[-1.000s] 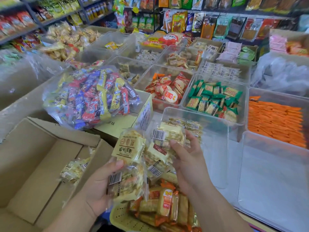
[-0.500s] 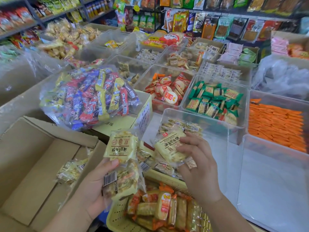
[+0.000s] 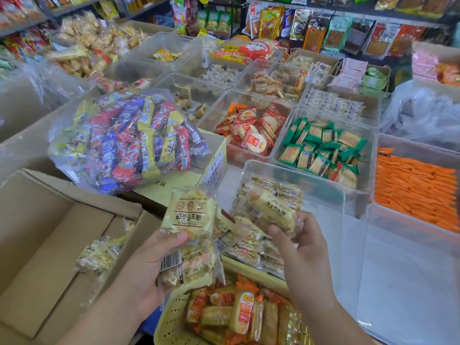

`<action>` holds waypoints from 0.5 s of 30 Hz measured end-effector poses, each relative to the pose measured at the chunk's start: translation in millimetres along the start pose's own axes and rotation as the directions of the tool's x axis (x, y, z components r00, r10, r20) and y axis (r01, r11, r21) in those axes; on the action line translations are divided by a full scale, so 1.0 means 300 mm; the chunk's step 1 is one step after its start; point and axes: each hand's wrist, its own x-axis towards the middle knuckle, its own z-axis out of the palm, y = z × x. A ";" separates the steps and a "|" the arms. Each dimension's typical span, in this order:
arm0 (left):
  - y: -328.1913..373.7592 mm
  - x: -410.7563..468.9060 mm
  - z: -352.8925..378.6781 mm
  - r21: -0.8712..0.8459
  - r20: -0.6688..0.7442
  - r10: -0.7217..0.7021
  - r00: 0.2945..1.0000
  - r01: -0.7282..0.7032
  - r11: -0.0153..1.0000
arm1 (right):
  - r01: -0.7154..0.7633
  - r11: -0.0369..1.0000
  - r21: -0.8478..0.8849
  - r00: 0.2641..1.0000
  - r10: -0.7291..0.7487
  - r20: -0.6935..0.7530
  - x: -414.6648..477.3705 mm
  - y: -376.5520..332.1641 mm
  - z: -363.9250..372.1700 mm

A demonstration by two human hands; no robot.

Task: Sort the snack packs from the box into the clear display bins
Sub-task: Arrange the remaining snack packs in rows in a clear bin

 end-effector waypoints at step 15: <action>0.014 0.011 -0.002 0.199 0.166 -0.012 0.986 -0.022 0.980 | 0.029 0.960 -0.278 0.990 0.012 0.144 -0.059 -0.001 0.047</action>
